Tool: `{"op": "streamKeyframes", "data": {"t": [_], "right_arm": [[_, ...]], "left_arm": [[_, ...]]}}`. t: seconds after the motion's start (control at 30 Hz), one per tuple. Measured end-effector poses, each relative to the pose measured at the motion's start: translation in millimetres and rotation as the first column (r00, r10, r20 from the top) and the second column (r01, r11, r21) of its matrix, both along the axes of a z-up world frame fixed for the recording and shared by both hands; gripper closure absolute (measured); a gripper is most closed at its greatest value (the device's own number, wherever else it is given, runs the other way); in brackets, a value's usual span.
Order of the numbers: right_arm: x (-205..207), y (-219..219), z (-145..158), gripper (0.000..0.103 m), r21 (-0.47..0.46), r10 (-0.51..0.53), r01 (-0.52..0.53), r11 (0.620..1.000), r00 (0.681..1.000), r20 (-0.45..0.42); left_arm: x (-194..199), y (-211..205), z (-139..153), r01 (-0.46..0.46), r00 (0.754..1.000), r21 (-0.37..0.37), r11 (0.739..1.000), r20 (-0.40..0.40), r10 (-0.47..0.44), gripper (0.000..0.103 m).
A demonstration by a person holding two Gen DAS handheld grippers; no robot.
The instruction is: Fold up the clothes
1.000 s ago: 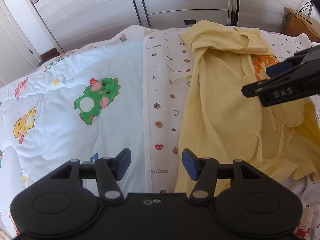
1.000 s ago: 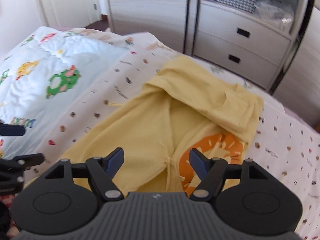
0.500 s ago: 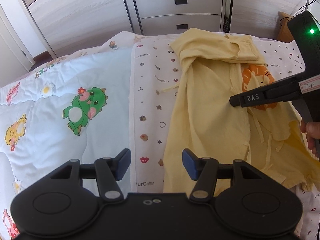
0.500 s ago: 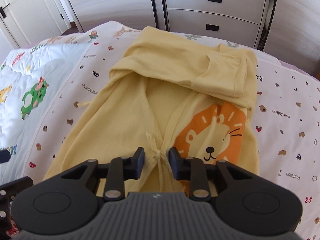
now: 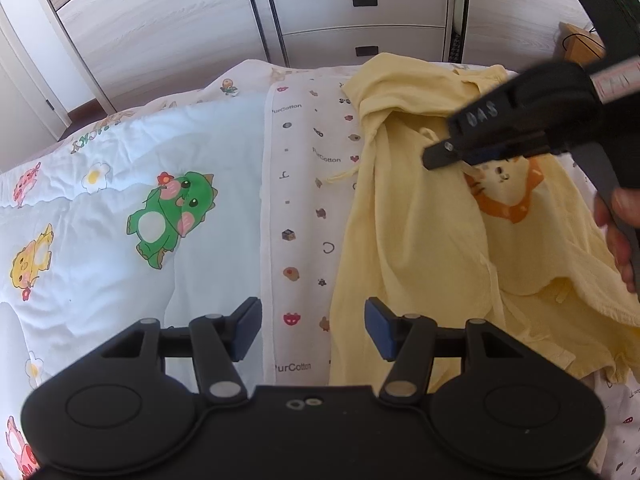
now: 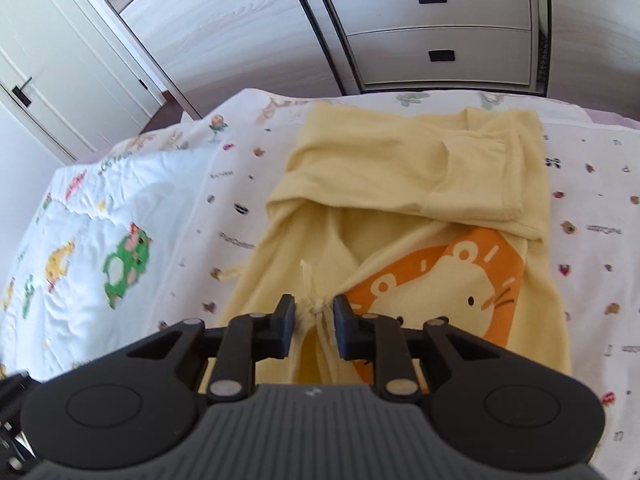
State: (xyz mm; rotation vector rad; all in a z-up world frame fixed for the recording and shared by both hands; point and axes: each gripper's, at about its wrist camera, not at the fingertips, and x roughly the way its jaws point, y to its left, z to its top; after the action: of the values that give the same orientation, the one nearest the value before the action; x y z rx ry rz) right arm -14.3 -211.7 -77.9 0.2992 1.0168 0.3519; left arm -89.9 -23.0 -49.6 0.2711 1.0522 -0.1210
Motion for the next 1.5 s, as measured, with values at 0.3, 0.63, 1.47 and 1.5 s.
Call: {"op": "streamKeyframes", "data": {"t": [0.3,0.63,1.47,1.5], "right_arm": [[6,9,-5,0.042,0.015,-0.023,0.024,1.0,0.998,-0.066],[-54,-59,86,0.029,-0.102,0.044,-0.034,0.994,0.994,0.1],[-119,-112,96,0.008,-0.243,0.111,-0.082,0.967,0.988,0.11],[-118,-115,97,0.008,-0.231,0.101,-0.073,0.97,0.989,0.109]], "left_arm": [[0,5,0,-0.003,1.0,0.001,1.0,-0.008,0.003,0.046],[8,-3,0,-0.026,1.0,-0.067,0.997,-0.005,0.026,0.046],[54,-82,-38,-0.105,0.994,-0.107,0.989,-0.047,0.1,0.049],[52,-79,-34,-0.109,0.994,-0.125,0.986,-0.045,0.104,0.049]]}}
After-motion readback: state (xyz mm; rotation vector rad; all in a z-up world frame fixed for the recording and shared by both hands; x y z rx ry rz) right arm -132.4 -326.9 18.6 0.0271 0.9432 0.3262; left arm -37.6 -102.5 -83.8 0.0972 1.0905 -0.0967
